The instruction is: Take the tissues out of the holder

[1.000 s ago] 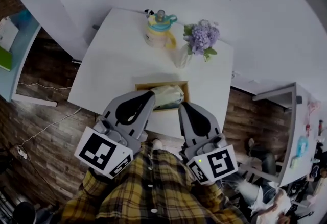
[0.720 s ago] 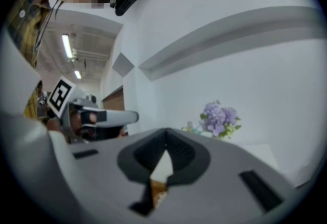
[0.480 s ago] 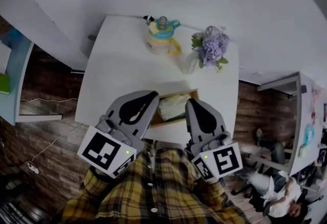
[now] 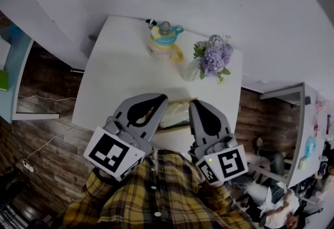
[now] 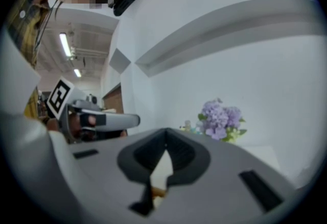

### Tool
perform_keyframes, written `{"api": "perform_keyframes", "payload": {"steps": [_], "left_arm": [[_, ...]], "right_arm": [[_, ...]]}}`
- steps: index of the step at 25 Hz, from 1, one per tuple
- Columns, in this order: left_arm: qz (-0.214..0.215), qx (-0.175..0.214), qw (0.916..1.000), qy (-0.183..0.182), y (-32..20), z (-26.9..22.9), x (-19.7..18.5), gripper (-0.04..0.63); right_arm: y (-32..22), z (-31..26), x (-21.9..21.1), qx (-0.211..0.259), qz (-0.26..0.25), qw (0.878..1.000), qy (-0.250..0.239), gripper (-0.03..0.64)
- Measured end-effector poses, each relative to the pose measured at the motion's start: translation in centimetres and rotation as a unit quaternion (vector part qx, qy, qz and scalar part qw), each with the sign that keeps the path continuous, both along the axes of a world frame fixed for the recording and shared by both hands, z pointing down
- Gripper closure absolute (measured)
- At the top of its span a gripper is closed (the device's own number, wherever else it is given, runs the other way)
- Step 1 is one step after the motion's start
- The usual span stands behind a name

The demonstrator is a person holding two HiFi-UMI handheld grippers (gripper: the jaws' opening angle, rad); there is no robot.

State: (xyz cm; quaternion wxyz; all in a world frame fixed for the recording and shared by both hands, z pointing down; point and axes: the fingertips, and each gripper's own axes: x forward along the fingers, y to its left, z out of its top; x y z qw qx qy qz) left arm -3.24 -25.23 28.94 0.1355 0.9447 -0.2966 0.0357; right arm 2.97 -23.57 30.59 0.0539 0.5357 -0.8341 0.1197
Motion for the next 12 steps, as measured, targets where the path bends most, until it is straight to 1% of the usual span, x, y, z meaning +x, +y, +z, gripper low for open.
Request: {"api": "perform_keyframes", "payload": {"steps": [2, 6, 9, 10, 12], "left_arm": [[-0.002, 0.002, 1.0000, 0.005, -0.1, -0.1, 0.5, 0.584], [-0.002, -0.007, 0.9999, 0.015, -0.1, -0.3, 1.6, 0.583], [0.004, -0.005, 0.9999, 0.014, -0.1, -0.4, 2.2, 0.581], [0.006, -0.005, 0.9999, 0.012, 0.0, -0.3, 2.4, 0.571], [0.006, -0.003, 1.0000, 0.006, 0.0, -0.2, 2.6, 0.531]], "right_arm": [[-0.1, -0.1, 0.4, 0.001, -0.003, 1.000, 0.002, 0.606], [-0.1, -0.1, 1.4, 0.001, -0.001, 1.000, 0.000, 0.606], [-0.1, -0.1, 2.2, 0.002, 0.000, 1.000, -0.002, 0.606], [-0.1, -0.2, 2.4, 0.003, 0.000, 1.000, -0.002, 0.606], [-0.1, -0.1, 2.5, 0.004, -0.001, 1.000, -0.003, 0.606]]}}
